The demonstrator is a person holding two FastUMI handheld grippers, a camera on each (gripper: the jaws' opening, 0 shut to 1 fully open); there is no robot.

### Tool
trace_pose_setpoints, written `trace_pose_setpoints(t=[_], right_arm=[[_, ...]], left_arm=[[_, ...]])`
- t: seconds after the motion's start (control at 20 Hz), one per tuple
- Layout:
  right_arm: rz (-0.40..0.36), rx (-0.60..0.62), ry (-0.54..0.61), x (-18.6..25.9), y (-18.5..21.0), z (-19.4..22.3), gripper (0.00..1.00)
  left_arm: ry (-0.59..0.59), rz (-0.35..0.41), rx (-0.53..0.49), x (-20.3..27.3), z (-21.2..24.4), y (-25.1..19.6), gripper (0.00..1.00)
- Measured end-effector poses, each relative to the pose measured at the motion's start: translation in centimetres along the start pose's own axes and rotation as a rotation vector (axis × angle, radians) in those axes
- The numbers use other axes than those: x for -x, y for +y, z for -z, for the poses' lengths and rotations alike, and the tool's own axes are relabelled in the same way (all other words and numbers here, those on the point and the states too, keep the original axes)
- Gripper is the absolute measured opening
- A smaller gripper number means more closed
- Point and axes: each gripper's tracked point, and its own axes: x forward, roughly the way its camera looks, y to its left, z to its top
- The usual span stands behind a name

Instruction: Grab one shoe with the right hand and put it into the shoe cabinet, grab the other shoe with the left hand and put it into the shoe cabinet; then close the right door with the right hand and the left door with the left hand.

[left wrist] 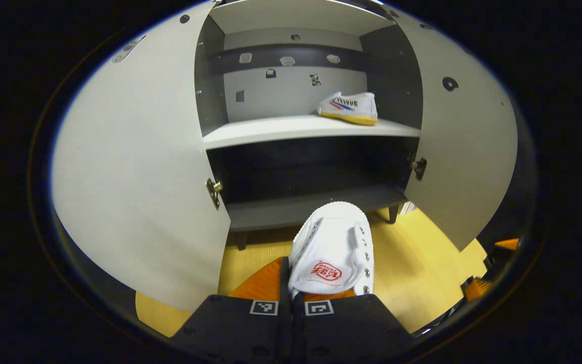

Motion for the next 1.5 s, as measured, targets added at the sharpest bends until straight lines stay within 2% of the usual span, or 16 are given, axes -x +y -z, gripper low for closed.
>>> trace_pose_setpoints(t=[0.2, 0.3, 0.4, 0.55, 0.85, 1.1, 1.25, 1.5], right_arm=[[-0.035, -0.061, -0.039, -0.3, -0.2, -1.7, 0.99], [-0.032, -0.056, -0.093, -0.9, -0.7, -2.8, 0.99], [-0.044, -0.053, -0.098, -1.5, -0.6, -2.6, 0.98], [-0.084, -0.068, -0.105, -1.4, -0.1, -2.6, 0.98], [-0.125, -0.059, -0.128, -1.8, 0.5, -3.9, 0.99], [-0.094, -0.031, -0.175, -2.8, -1.3, -6.2, 0.98], [-0.065, -0.072, -0.172, -2.9, -2.3, -6.6, 0.98], [-0.046, -0.077, -0.14, -2.6, -2.8, -5.6, 0.98]], left_arm=[[-0.098, -0.043, 0.038, 0.0, -8.3, 1.0, 0.05], [-0.144, -0.083, 0.022, -0.9, -11.8, 2.0, 0.05], [-0.171, -0.104, 0.028, -2.2, -14.9, 2.4, 0.05], [-0.192, -0.134, 0.062, -4.7, -19.6, 3.8, 0.05], [-0.182, -0.186, 0.009, -11.9, -27.6, 6.2, 0.05], [-0.117, -0.2, -0.052, -18.7, -29.9, 6.4, 0.05], [-0.037, -0.193, -0.038, -22.2, -29.4, 6.6, 0.05], [0.057, -0.213, -0.125, -25.3, -28.0, 6.4, 0.05]])
